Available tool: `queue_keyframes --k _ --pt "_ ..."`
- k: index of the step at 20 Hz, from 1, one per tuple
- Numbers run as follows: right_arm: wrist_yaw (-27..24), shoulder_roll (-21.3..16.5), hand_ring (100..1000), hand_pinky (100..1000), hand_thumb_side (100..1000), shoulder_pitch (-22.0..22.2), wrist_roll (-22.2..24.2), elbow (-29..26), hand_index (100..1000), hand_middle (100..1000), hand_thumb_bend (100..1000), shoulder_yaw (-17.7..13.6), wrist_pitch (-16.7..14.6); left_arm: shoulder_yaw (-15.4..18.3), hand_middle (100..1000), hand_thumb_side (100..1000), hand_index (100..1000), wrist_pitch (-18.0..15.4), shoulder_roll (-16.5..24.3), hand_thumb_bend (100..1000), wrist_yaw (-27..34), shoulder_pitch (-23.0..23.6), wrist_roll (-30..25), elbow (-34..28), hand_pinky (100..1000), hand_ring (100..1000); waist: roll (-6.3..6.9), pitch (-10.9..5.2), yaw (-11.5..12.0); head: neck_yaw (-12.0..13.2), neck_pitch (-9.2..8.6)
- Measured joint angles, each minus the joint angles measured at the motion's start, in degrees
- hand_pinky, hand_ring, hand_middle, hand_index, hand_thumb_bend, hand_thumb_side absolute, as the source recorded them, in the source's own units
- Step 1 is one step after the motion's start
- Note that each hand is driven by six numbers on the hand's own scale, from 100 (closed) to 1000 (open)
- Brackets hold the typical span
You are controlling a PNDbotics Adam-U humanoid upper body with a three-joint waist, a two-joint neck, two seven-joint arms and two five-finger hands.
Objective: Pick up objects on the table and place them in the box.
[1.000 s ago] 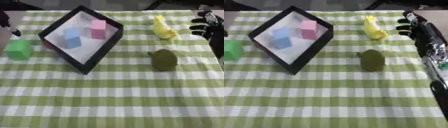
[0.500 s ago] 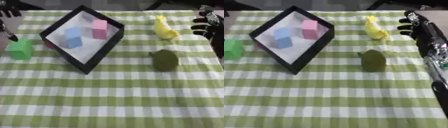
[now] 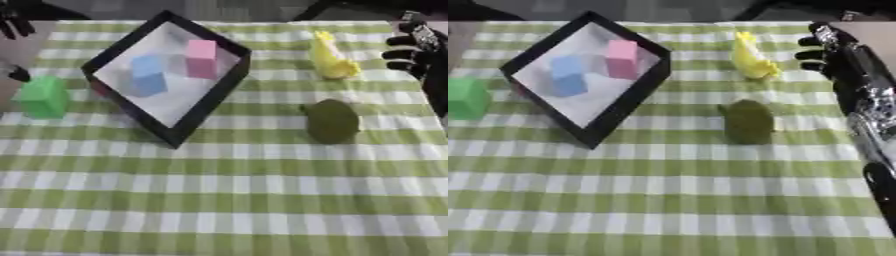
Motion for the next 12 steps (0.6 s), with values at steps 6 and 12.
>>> queue_keyframes --k 6,12 --pt "0.0 0.0 741 795 787 0.0 0.0 0.0 876 730 100 0.0 0.0 -1.4 789 194 848 -0.4 0.0 739 1.6 0.6 -1.1 1.0 828 808 0.0 0.0 -0.2 0.1 0.0" --pt "0.0 0.0 741 795 789 0.0 0.0 0.0 876 730 100 0.0 0.0 -2.0 793 183 849 -0.9 -0.3 768 2.1 0.7 -1.3 2.7 828 812 0.0 0.0 -0.4 0.4 0.0"
